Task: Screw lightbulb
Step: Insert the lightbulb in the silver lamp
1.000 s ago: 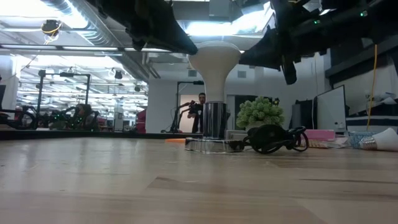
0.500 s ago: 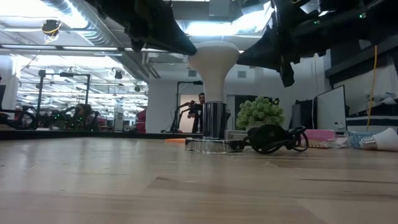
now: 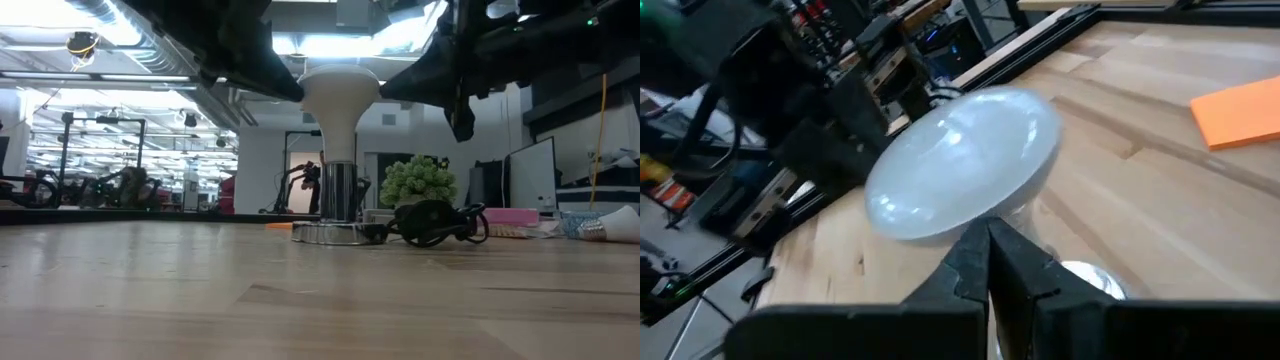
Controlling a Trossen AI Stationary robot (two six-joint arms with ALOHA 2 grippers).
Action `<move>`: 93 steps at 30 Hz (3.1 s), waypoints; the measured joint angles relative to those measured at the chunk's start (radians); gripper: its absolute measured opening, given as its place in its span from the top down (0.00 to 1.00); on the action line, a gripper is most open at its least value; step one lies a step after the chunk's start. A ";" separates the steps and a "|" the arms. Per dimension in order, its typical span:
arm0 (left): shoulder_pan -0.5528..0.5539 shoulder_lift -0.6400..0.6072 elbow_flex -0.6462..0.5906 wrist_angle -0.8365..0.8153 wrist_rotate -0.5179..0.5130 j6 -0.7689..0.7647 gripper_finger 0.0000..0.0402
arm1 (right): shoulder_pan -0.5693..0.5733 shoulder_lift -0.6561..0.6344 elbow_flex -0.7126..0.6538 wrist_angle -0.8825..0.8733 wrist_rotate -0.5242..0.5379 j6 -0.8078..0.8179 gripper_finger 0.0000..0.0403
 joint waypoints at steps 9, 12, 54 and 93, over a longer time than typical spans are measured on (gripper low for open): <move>0.030 0.000 0.000 0.005 -0.014 -0.003 1.00 | 0.063 0.000 0.000 0.006 0.056 0.022 0.99; 0.041 0.000 0.000 0.004 -0.014 -0.002 1.00 | 0.066 0.000 0.000 0.005 0.056 0.025 0.99; -0.037 0.043 0.000 0.120 0.037 -0.020 1.00 | -0.023 0.020 0.001 0.055 0.202 -0.110 0.99; 0.060 0.043 -0.001 -0.013 -0.029 -0.079 1.00 | 0.053 0.022 0.000 0.096 0.031 -0.028 0.99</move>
